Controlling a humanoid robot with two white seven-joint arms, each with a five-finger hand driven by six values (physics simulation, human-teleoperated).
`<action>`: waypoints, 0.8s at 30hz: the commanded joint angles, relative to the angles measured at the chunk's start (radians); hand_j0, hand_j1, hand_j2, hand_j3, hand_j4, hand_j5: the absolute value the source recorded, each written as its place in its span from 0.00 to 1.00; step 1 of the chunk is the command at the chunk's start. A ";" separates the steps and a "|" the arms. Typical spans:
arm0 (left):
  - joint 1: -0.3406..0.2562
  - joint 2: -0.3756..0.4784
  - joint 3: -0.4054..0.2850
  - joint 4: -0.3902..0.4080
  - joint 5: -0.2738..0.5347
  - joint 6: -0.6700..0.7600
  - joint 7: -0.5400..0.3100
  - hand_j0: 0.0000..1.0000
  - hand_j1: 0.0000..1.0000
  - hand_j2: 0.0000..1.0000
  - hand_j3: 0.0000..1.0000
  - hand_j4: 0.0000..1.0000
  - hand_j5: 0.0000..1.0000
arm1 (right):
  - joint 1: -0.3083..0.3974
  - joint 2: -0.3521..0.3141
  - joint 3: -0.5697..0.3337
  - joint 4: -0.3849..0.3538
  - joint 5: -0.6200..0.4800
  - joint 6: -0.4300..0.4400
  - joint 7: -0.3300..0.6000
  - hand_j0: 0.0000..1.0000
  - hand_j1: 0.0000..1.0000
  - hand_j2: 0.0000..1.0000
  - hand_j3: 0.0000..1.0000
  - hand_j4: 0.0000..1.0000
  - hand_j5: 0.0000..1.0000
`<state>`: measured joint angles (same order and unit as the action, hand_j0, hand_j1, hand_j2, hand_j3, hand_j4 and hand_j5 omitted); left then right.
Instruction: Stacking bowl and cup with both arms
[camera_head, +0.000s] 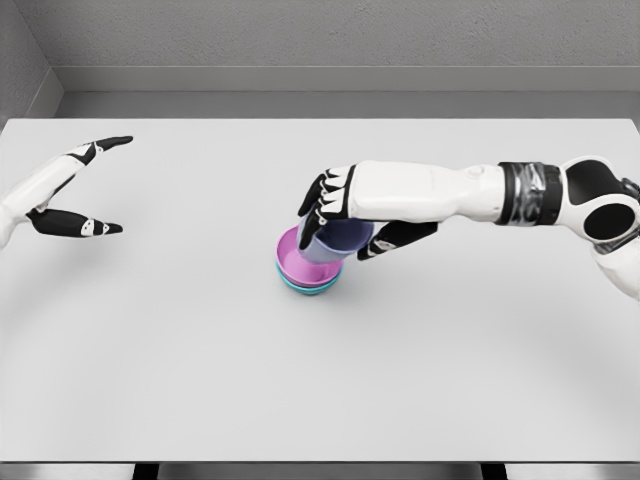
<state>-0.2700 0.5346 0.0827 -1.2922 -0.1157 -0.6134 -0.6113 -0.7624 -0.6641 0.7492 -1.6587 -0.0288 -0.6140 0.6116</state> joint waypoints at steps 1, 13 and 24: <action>0.002 0.001 0.000 -0.001 0.008 0.003 0.000 1.00 1.00 1.00 1.00 1.00 1.00 | 0.000 0.012 0.007 0.014 0.001 0.003 -0.001 0.66 0.66 0.66 0.66 0.66 0.66; 0.002 0.001 0.000 -0.001 0.008 0.003 0.000 1.00 1.00 1.00 1.00 1.00 1.00 | -0.002 0.035 0.021 0.043 0.017 0.003 -0.001 0.66 0.66 0.66 0.66 0.66 0.66; 0.002 -0.005 0.000 -0.001 0.010 0.003 0.000 1.00 1.00 1.00 1.00 1.00 1.00 | -0.006 0.060 0.022 0.083 0.032 0.003 -0.001 0.67 0.67 0.67 0.67 0.67 0.67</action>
<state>-0.2684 0.5314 0.0829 -1.2927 -0.1145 -0.6133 -0.6113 -0.7685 -0.6078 0.7720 -1.5832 0.0083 -0.6141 0.6116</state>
